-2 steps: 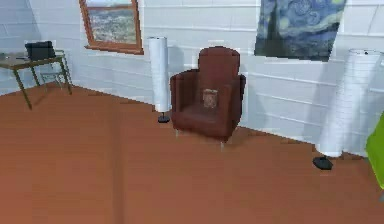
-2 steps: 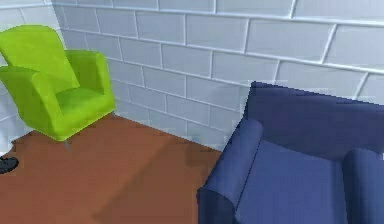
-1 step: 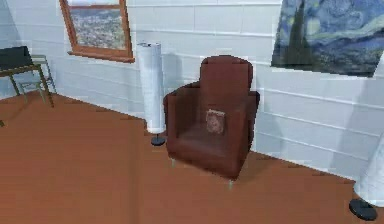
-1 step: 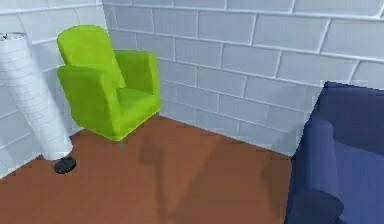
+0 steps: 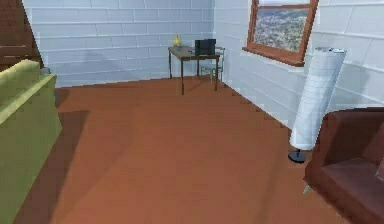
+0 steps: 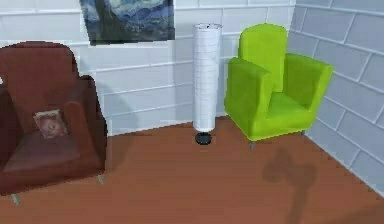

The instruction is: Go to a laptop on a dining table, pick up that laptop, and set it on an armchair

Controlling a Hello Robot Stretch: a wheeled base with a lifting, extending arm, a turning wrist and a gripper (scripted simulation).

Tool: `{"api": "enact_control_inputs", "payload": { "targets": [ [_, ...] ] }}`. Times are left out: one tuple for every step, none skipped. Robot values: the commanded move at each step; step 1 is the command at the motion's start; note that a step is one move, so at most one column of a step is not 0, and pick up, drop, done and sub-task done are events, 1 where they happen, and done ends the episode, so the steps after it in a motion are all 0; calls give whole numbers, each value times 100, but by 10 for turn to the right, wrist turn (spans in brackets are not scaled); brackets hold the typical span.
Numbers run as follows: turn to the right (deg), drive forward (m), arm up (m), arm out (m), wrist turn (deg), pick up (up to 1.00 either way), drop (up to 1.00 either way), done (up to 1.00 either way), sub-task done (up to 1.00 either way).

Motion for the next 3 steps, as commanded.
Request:
{"api": "enact_control_inputs", "payload": {
  "targets": [
    [-90,0,0,0,0,0,0,0,0],
    [0,100,0,0,0,0,0,0,0],
    [0,100,0,0,0,0,0,0,0]
  ]
}}
